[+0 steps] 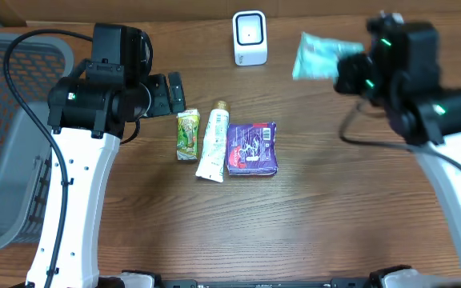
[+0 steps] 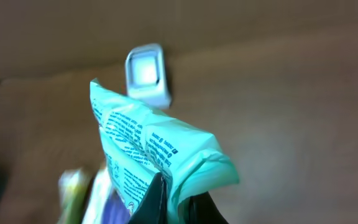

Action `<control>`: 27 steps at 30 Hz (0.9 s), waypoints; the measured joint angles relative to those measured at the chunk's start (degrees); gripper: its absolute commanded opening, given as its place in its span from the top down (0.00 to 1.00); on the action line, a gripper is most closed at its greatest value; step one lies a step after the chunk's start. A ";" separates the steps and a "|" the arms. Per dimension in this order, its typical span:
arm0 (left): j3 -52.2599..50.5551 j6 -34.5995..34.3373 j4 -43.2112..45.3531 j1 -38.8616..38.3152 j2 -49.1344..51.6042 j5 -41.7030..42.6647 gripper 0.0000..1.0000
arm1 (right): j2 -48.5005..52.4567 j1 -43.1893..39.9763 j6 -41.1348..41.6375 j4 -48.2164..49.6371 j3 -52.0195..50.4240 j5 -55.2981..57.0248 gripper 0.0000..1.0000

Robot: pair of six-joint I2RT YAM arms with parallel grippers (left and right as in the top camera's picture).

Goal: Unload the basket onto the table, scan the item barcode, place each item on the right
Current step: 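Hold the mint-green pack in front of the white scanner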

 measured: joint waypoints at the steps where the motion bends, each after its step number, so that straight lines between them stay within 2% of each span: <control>1: 0.00 0.00 0.00 0.00 0.00 0.00 0.01 | 2.10 1.77 -0.42 1.53 1.77 4.20 0.96; 4: 0.00 0.00 0.00 0.00 0.00 0.00 0.01 | 8.02 6.01 -4.00 11.04 3.74 16.33 0.96; 8: 0.00 0.00 -0.02 0.00 0.00 0.00 0.00 | 17.55 10.19 -14.93 28.09 3.91 30.34 0.96; 11: 0.00 0.00 -0.02 0.00 0.02 0.02 0.00 | 24.20 11.43 -24.48 40.39 3.89 35.63 0.96; 14: 0.00 0.00 -0.04 0.00 0.02 0.00 0.01 | 28.70 11.50 -33.40 49.29 3.89 37.18 0.96; 20: 0.00 0.00 0.00 0.00 0.02 0.00 0.00 | 34.99 11.23 -51.08 58.64 3.91 34.60 0.96; 27: 0.00 0.00 0.02 0.00 0.04 0.02 0.00 | 41.99 11.56 -67.87 68.74 3.89 31.85 0.96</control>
